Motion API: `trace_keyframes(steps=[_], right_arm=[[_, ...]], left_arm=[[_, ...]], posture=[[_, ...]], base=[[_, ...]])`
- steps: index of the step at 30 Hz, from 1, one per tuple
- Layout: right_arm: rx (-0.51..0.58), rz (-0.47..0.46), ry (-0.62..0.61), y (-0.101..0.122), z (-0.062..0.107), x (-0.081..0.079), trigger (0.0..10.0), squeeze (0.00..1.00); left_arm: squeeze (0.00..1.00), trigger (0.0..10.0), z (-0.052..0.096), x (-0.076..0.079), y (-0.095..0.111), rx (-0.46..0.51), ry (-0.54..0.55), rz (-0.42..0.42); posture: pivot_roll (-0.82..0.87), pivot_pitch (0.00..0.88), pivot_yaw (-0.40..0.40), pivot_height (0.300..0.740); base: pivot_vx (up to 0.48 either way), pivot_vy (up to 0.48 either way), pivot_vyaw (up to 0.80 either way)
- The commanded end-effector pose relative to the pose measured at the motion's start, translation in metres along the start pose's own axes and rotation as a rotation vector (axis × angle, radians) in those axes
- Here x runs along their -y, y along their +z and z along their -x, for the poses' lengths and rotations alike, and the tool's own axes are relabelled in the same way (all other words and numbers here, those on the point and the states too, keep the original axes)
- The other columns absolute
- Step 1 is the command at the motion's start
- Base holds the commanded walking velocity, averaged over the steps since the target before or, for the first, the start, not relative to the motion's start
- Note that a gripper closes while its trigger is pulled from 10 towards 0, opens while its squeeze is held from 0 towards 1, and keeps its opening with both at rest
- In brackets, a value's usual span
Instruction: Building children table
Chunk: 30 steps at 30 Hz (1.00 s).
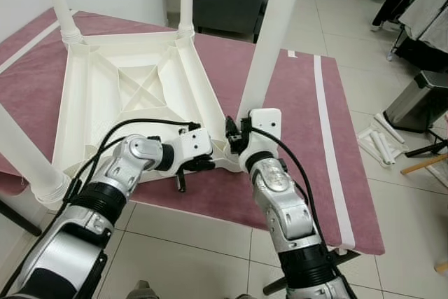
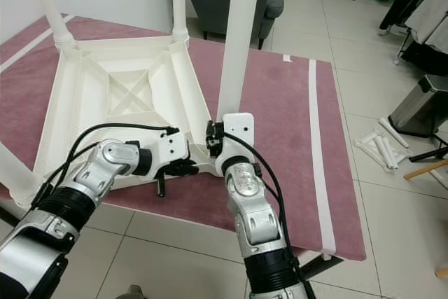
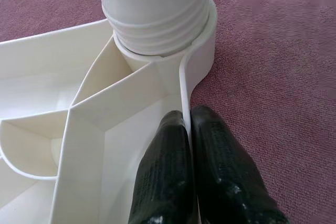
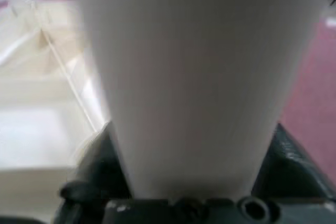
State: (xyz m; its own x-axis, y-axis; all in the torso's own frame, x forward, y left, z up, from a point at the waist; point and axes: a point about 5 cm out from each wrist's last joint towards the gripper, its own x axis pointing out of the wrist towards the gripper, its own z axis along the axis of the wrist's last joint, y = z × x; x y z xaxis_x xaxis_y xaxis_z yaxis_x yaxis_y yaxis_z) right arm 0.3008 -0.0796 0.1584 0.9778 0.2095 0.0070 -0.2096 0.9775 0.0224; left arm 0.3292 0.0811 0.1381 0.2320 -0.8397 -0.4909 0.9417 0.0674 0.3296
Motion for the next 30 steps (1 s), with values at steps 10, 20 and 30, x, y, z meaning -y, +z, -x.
trace_keyframes(steps=[10,20,30], right_arm=[[0.11,0.063,0.541,0.036,0.011,0.003,10.0,0.0],[-0.036,0.224,0.921,0.04,0.013,0.035,10.0,0.0],[-0.108,0.18,1.064,0.017,0.008,0.009,2.1,0.0]], left_arm=[[0.0,0.0,0.01,0.008,0.018,0.084,-0.069,-0.137],[0.0,0.0,0.044,0.043,0.008,0.032,-0.254,-0.237],[0.0,0.0,0.059,0.052,0.007,0.02,-0.262,-0.225]], posture=[[0.2,0.052,-0.059,0.74],[0.22,0.046,-0.071,0.74],[0.24,0.041,-0.083,0.74]], base=[[0.0,0.0,0.0],[0.0,0.0,0.0],[0.0,0.0,0.0]])
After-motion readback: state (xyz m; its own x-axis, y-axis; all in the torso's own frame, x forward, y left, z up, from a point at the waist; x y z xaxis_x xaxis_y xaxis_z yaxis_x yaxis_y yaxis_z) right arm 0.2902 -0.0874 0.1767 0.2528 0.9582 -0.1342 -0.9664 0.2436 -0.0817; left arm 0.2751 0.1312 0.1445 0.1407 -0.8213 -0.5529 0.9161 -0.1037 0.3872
